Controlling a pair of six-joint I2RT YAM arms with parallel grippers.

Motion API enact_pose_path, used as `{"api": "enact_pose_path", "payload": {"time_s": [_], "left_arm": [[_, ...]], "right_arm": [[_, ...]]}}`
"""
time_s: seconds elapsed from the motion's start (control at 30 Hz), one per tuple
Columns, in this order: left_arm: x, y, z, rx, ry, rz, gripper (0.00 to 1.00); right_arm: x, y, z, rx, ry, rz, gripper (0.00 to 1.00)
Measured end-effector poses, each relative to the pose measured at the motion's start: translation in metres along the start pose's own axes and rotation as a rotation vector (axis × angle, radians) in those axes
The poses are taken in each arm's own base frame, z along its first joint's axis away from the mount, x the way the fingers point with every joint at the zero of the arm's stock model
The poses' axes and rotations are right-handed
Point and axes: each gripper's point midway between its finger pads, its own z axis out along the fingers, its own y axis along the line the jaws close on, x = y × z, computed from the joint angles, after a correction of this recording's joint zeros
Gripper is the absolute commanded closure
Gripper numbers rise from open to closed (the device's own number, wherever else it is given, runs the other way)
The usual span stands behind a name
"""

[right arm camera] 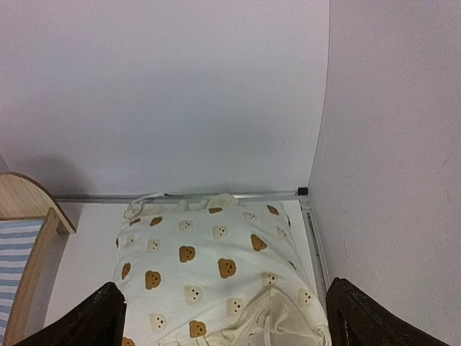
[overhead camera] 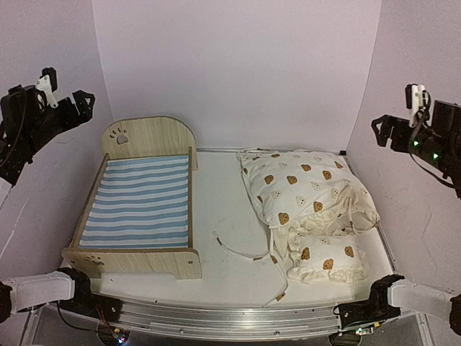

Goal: Set up the pet bed

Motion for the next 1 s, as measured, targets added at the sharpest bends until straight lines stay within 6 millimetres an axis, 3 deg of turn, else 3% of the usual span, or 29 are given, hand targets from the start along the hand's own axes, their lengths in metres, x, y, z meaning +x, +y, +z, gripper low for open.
{"api": "enact_pose_path", "payload": {"time_s": [0.17,0.3,0.5,0.8,1.0], "left_arm": [[0.045,0.025,0.029,-0.066,0.099,-0.028,0.01],[0.077,0.047,0.041,-0.118,0.147,-0.067,0.01],[0.117,0.065,0.053,-0.121,0.207,-0.130,0.01],[0.133,0.030,0.072,0.106,0.277,-0.225,0.01],[0.165,-0.024,0.082,0.290,0.393,-0.231,0.01]], "right_arm": [[0.058,-0.002,0.047,0.039,0.165,-0.002,0.02],[0.111,0.000,0.080,0.054,0.309,-0.001,0.02],[0.180,0.011,0.111,0.014,0.490,0.005,0.02],[0.244,0.046,0.139,-0.100,0.691,-0.012,0.02],[0.266,0.115,0.143,-0.232,0.761,-0.156,0.02]]}}
